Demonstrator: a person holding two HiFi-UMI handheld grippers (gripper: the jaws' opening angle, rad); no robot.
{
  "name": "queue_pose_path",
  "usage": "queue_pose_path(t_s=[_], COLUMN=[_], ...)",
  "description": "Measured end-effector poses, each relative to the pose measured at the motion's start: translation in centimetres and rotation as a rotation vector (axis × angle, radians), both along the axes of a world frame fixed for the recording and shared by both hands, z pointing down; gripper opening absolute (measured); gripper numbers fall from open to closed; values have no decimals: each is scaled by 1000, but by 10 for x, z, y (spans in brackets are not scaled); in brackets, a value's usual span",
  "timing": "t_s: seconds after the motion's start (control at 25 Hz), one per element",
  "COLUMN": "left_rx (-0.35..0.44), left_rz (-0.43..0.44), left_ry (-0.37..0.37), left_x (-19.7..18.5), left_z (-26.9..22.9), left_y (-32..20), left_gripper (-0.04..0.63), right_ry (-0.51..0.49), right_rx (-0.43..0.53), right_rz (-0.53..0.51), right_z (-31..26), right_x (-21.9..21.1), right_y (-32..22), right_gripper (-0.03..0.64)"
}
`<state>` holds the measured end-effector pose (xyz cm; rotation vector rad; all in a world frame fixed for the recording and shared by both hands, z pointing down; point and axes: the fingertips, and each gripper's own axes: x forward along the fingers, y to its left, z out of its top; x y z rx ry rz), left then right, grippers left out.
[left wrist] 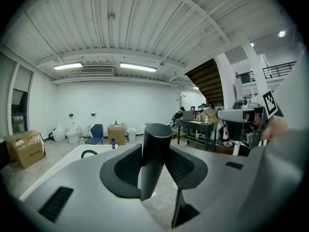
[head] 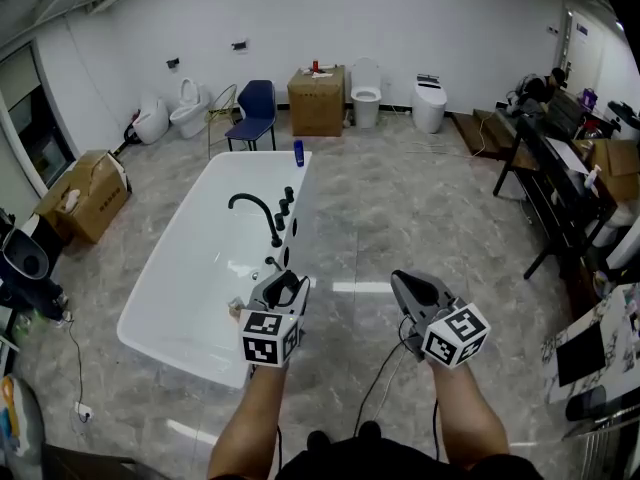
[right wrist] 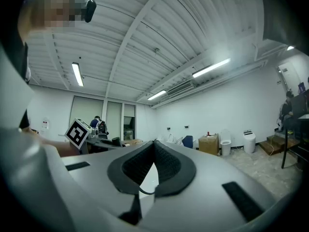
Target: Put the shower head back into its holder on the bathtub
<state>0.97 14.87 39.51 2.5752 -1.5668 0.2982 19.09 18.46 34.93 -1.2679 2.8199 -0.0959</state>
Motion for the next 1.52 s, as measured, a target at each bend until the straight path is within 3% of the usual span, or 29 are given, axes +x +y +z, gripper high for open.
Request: queue_pose_path(t_s=[0.88, 1.12, 1.52], left_rx=[-42, -40, 14], left_rz=[-86, -76, -7], left_ry=[-31, -38, 19], left_x=[38, 32, 15], left_z=[18, 21, -1], left_y=[8, -2, -63], left_gripper=[158, 158, 155], right_ry=[-138, -157, -149], right_rx=[-63, -108, -144], right_rz=[-64, -88, -94], right_z=[2, 14, 16], right_x=[76, 62, 16], right_y=[-1, -11, -90], right_gripper=[17, 17, 17])
